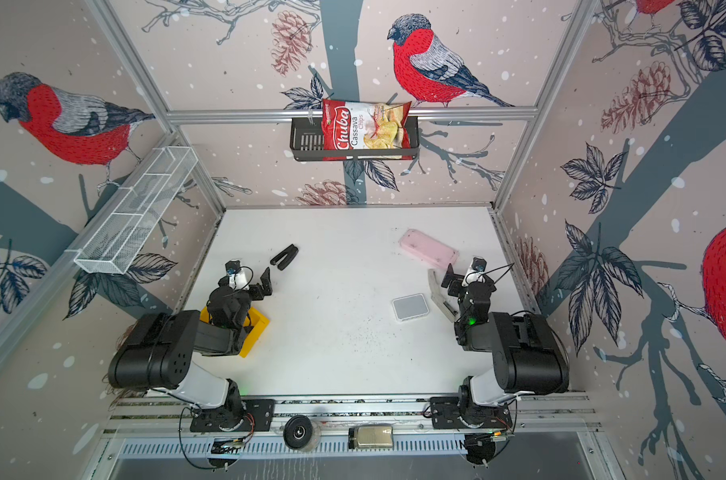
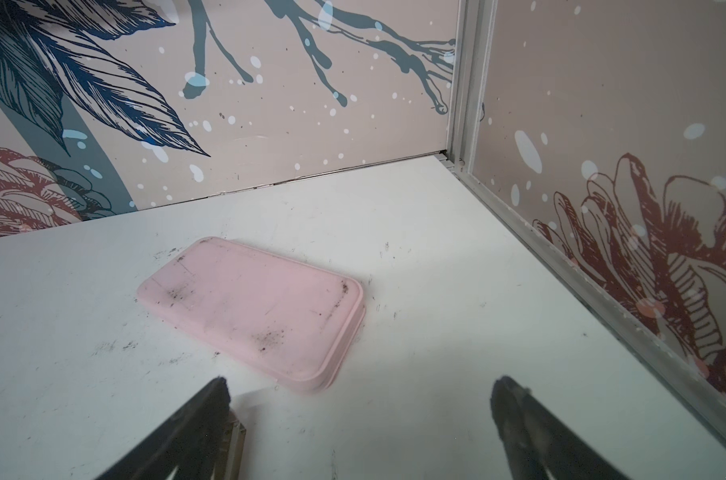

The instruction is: Put the screwdriver in the bin

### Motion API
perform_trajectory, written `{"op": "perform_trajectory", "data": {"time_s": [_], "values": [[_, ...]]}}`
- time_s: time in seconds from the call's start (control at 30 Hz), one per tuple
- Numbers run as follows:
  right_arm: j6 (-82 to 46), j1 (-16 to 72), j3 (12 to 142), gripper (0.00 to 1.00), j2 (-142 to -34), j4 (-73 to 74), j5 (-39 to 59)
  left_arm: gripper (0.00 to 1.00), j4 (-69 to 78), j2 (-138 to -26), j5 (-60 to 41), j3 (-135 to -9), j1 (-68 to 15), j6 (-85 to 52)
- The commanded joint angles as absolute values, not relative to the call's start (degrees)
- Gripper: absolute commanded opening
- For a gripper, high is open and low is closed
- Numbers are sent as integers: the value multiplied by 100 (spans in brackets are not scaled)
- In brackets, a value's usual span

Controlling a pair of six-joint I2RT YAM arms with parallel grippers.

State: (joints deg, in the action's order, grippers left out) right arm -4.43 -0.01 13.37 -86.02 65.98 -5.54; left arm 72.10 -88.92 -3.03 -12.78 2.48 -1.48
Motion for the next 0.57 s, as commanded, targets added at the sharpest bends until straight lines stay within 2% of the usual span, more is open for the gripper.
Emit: {"op": "perform_trajectory", "data": {"time_s": [0.0,0.53], "values": [[-422,9,1362,99,-8599,6813,-523,99,7499,-8895,-351,-1307,250,-88],[-422,15,1354,100,-8599,6829,-530,99,7431,-8901,-308,-1352,220,-57]]}}
